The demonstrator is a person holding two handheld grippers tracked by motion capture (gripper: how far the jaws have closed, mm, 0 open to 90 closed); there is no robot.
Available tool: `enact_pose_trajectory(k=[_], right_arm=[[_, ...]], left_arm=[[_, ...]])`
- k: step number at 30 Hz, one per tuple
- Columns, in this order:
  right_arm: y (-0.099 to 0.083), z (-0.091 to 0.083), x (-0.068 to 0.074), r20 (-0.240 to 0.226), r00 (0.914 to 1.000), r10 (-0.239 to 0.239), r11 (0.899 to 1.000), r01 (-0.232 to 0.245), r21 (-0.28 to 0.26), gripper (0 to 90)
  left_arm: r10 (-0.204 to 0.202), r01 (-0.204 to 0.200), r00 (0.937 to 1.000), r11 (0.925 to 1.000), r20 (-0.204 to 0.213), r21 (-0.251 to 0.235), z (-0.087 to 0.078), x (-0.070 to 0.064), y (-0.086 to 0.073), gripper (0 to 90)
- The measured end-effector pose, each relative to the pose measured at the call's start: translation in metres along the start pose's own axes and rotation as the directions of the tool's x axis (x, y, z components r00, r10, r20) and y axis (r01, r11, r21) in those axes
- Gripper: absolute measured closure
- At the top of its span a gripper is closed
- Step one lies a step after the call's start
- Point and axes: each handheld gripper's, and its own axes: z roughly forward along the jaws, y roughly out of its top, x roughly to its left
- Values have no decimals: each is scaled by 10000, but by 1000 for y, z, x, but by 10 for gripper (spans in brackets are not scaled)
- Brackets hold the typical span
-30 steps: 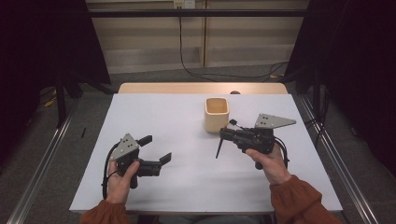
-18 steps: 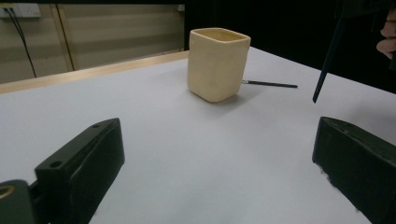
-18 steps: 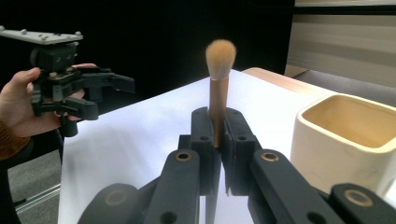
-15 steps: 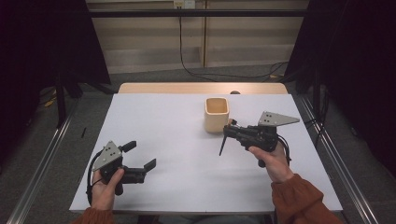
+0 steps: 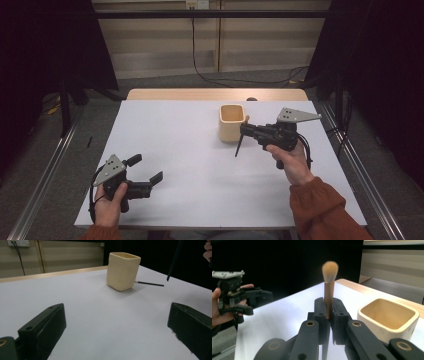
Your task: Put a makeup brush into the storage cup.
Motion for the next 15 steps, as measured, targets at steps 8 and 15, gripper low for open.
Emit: enact_pose_trajectory(k=[8,15], right_arm=[[22,2,-7,206,9994,-272,9996,275,-110,846],[40,2,-9,346,9980,-534,9983,542,-204,846]], left_arm=[[186,-186,9997,9998,-144,-28,-6,-5,-2,12],[312,-311,9994,9995,-147,63,-9,-9,-3,11]])
